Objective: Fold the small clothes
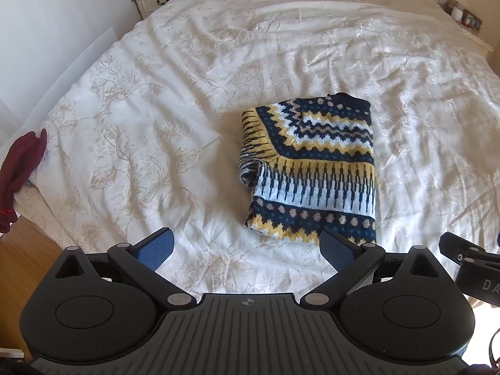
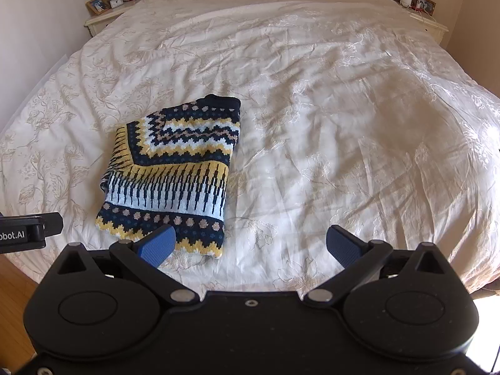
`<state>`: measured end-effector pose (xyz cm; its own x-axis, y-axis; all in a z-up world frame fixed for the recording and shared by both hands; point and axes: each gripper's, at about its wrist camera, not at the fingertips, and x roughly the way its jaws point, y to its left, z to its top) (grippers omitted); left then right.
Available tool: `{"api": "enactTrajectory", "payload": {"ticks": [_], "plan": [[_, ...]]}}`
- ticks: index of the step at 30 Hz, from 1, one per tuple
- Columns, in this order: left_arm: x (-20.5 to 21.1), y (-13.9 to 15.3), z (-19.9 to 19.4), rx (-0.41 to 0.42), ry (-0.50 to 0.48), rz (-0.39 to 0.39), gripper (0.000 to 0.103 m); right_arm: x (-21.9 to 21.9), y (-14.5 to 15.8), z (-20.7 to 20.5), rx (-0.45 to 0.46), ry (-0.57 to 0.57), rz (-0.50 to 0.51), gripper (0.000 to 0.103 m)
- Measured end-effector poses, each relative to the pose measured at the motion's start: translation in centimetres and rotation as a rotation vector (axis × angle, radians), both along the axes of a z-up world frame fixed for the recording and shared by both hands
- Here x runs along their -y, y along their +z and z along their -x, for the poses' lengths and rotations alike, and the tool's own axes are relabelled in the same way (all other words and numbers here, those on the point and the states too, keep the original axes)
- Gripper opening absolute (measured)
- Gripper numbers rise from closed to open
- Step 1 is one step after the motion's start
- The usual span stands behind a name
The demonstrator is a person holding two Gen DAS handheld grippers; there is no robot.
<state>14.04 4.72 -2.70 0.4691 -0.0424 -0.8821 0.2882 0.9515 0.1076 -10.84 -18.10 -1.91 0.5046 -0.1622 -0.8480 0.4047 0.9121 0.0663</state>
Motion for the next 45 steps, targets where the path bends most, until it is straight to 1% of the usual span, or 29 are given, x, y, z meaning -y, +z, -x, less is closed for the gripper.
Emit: {"api": "enactTrajectory", "payload": {"ticks": [10, 29, 45], "plan": [[0.0, -0.4, 0.4, -0.028, 0.002, 0.002, 0.101, -0.3, 0.1, 0.0, 0.000, 0.012, 0.002, 0.102], [0.4, -0.7, 0.9, -0.045, 0.000, -0.004, 0.101, -0.4, 0.0, 0.2, -0.006, 0.011, 0.002, 0.102], [0.6, -1.5, 0.6, -0.063, -0.015, -0.031, 0.101, -0.2, -0.5, -0.8, -0.079, 0.002, 0.017, 0.102]]}}
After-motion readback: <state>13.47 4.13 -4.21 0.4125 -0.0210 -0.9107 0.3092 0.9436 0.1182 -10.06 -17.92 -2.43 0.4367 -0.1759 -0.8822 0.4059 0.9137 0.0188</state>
